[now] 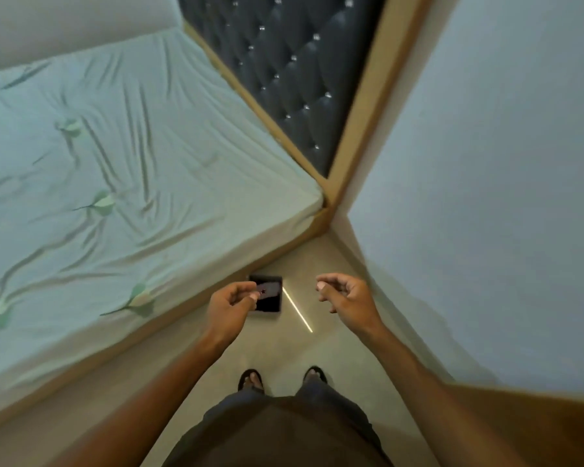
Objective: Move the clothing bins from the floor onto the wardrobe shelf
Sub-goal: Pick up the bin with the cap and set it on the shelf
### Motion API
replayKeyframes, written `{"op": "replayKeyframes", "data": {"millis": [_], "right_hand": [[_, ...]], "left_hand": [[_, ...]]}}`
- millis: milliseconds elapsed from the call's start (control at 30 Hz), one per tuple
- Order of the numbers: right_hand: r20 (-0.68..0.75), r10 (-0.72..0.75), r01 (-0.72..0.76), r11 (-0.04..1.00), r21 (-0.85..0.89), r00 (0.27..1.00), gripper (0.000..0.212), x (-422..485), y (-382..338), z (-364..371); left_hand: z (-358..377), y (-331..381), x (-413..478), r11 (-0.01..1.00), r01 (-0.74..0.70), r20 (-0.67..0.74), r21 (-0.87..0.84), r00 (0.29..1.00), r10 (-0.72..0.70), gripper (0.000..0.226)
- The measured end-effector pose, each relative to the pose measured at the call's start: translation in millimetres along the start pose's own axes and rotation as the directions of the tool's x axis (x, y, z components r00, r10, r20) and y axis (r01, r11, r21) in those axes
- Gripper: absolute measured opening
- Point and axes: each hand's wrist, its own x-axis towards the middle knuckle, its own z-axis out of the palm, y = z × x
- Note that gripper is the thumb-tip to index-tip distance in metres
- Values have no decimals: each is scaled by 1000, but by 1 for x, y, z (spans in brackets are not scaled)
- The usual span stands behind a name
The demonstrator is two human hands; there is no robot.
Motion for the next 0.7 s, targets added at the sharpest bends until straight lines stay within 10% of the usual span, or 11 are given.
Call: {"op": "replayKeyframes", "data": {"millis": [333,700], "right_hand": [[244,101,-46,974,-221,964,11,168,38,98],[255,363,-197,840,-505,896,6,348,319,169]], "left_hand": [[-40,-59,112,954,294,-232,-60,926,-299,18],[41,-327,326,811,529,-22,252,841,-541,21]]}}
